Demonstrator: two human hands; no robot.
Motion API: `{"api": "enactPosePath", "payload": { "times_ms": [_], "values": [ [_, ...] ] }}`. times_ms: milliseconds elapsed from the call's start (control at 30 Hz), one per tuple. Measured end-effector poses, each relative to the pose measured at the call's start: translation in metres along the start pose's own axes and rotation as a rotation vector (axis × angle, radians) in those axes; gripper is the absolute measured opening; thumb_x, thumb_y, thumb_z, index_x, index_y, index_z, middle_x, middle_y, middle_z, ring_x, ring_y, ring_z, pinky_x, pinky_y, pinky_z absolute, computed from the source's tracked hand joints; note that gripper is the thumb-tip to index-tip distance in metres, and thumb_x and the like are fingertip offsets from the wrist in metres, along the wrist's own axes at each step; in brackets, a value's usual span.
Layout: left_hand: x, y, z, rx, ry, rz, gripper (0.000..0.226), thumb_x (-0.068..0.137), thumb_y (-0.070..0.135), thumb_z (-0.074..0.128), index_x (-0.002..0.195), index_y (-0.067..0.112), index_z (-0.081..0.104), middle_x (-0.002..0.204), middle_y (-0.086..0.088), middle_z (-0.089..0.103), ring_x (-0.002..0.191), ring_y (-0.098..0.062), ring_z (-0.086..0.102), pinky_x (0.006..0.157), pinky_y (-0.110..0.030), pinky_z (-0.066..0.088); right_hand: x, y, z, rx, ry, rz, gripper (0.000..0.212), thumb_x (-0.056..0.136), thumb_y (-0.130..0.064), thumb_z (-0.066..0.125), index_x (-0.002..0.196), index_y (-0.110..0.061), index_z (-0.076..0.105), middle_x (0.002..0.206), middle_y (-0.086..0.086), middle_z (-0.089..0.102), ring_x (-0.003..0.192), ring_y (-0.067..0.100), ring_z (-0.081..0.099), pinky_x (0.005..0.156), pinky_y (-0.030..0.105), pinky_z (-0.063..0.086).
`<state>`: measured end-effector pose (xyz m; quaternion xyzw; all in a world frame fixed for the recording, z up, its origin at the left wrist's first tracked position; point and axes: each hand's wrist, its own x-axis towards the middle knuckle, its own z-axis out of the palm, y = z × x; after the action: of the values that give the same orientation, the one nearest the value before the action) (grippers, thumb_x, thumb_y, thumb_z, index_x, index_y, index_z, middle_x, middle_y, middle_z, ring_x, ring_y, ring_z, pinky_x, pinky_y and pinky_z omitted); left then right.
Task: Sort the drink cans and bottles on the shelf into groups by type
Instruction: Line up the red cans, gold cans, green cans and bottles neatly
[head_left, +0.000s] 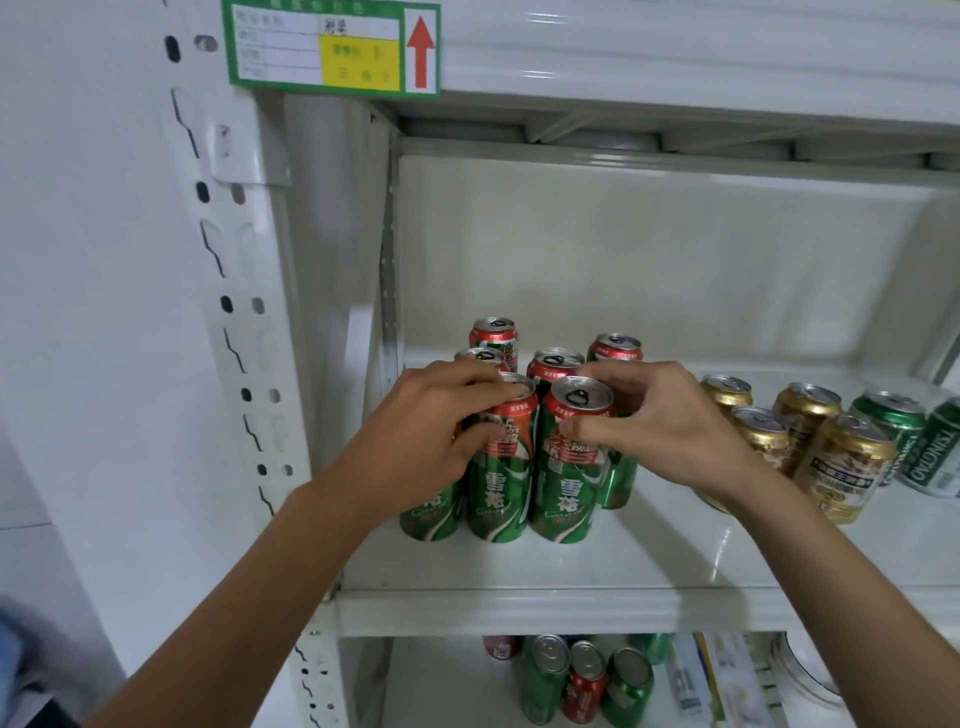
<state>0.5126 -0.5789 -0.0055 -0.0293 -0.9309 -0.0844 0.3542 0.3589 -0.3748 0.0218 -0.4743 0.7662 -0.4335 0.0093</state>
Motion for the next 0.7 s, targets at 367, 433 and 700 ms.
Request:
{"api": "enactPosePath", "payload": {
  "times_ms": [367,433,700],
  "values": [
    [-0.001,0.004,0.0,0.052,-0.009,-0.028,0.047,0.092,0.024,0.075,0.138,0.024,0.065,0.133,0.004,0.066,0.123,-0.02,0.06,0.108,-0.051,0.046,0.001,-0.011,-0.008,-0.312,0.019,-0.086,0.063,0.076,-0.045,0.083,0.131,-0.024,0.064,0.095,-0.027,0.066,0.093,0.006,0.067,0.076,0.02,0.052],
    [-0.002,0.005,-0.002,0.059,-0.024,-0.044,0.047,0.095,0.034,0.069,0.141,0.028,0.061,0.138,0.006,0.063,0.127,-0.017,0.056,0.111,-0.048,0.042,0.0,-0.007,-0.018,-0.272,0.051,-0.072,0.07,0.073,-0.062,0.078,0.133,-0.03,0.064,0.107,-0.022,0.071,0.095,-0.002,0.068,0.078,0.019,0.052],
    [0.005,0.013,-0.01,0.038,-0.016,-0.032,0.045,0.099,0.044,0.057,0.141,0.027,0.06,0.136,0.009,0.063,0.125,-0.009,0.054,0.109,-0.045,0.045,0.0,0.036,-0.032,-0.309,0.168,0.124,0.068,0.078,-0.043,0.081,0.138,-0.028,0.053,0.123,-0.002,0.05,0.105,0.017,0.056,0.09,0.041,0.054]
  ]
}}
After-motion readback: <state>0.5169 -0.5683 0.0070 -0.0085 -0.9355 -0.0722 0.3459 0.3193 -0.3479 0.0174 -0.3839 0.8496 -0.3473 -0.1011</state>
